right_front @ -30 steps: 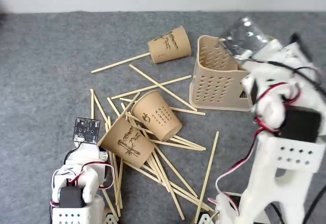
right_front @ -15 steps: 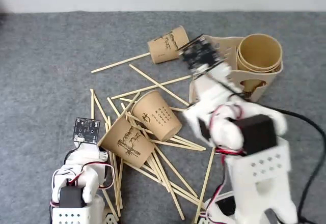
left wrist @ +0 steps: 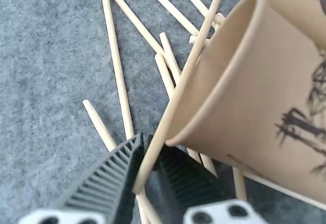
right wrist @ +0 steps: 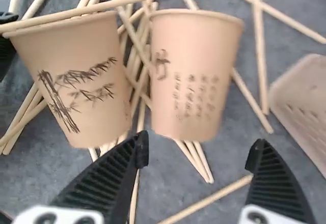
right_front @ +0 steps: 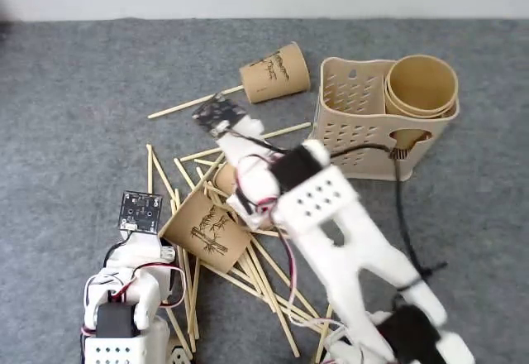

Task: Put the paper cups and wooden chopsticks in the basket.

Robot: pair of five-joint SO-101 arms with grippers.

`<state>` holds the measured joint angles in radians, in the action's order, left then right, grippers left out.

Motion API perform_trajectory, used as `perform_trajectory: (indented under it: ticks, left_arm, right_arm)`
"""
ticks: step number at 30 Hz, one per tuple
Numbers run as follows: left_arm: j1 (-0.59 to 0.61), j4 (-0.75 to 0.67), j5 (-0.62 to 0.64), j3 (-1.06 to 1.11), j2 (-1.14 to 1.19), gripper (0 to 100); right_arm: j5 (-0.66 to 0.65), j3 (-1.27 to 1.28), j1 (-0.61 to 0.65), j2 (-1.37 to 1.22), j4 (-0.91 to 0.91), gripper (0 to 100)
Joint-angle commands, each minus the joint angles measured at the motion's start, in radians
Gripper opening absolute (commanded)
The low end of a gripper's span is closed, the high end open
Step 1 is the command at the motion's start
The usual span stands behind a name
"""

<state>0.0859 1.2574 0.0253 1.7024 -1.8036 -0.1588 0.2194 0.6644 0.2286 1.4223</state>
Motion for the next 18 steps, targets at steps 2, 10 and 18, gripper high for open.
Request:
perform_trajectory:
  ticks: [2, 10, 18]
  left_arm:
    - [-0.006, 0.005, -0.002, -0.019, -0.014, 1]
    - [-0.006, 0.005, -0.002, -0.019, -0.014, 1]
    - [-0.006, 0.005, -0.002, -0.019, -0.014, 1]
  right_arm:
    - [0.011, -0.011, 0.018, -0.082, -0.091, 32.2]
    - [0.057, -0.011, 0.01, -0.191, -0.196, 48.3]
    - [0.058, -0.011, 0.01, -0.346, -0.292, 48.3]
